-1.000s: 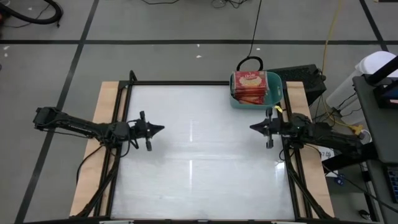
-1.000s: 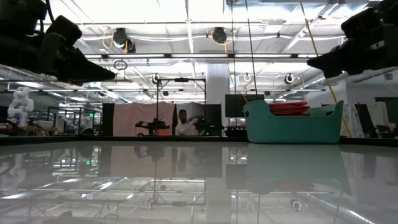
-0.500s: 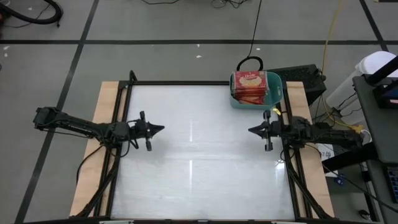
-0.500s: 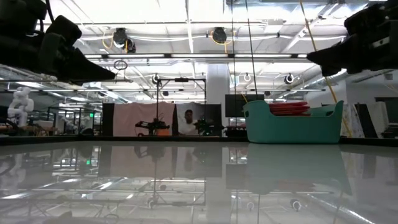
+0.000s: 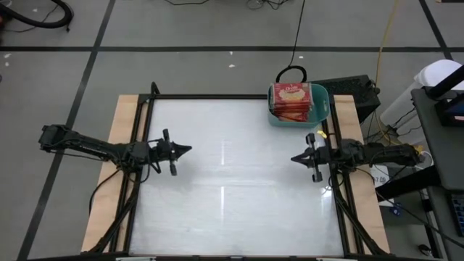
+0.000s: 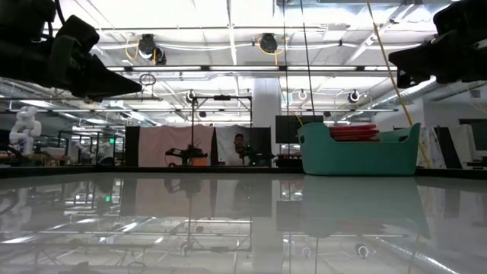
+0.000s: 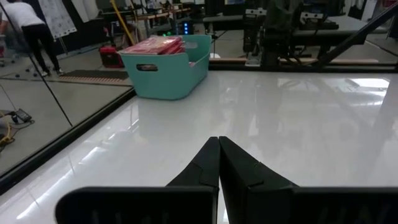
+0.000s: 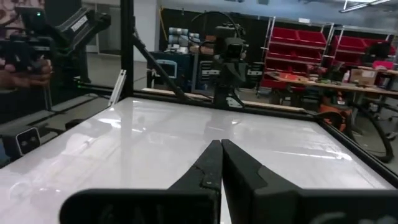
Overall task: Sort popcorn bags into baskets
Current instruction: Return to Home Position
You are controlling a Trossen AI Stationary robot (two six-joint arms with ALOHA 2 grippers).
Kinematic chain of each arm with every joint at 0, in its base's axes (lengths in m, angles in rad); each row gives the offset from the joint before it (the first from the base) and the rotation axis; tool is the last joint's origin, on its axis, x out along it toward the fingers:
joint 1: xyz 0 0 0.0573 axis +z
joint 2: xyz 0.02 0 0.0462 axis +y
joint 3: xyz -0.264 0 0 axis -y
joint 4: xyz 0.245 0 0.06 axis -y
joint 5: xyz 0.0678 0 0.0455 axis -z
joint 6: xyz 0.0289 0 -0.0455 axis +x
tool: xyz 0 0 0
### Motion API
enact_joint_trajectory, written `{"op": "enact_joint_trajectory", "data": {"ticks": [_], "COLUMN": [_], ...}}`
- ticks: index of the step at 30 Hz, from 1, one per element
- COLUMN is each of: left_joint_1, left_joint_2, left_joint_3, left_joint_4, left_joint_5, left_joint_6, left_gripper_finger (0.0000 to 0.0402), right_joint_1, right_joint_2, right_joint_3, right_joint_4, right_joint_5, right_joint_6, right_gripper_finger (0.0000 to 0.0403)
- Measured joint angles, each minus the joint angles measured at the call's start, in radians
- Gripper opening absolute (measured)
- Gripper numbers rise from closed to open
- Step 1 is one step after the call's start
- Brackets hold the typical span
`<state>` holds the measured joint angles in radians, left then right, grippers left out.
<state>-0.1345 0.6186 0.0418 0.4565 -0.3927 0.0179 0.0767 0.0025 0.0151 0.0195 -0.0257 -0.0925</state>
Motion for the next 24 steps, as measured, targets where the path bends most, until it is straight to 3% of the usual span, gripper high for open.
{"op": "enact_joint_trajectory", "data": {"ticks": [10, 18, 24], "left_joint_1": [-0.001, -0.001, 0.002], "left_joint_2": [0.0, -0.009, -0.045], "left_joint_3": [0.0, 0.0, 0.0], "left_joint_4": [0.017, 0.084, 0.067], "left_joint_5": [0.005, 0.105, 0.105], "left_joint_6": [0.007, 0.041, 0.075], "left_gripper_finger": [0.0005, 0.0005, 0.0005], "right_joint_1": [0.007, 0.007, 0.01], "right_joint_2": [0.001, 0.001, 0.022], "right_joint_3": [0.0, 0.0, 0.0], "right_joint_4": [0.006, 0.019, 0.022], "right_joint_5": [0.02, 0.022, -0.074], "right_joint_6": [-0.06, -0.014, 0.069], "right_gripper_finger": [0.0, 0.0, 0.0003]}}
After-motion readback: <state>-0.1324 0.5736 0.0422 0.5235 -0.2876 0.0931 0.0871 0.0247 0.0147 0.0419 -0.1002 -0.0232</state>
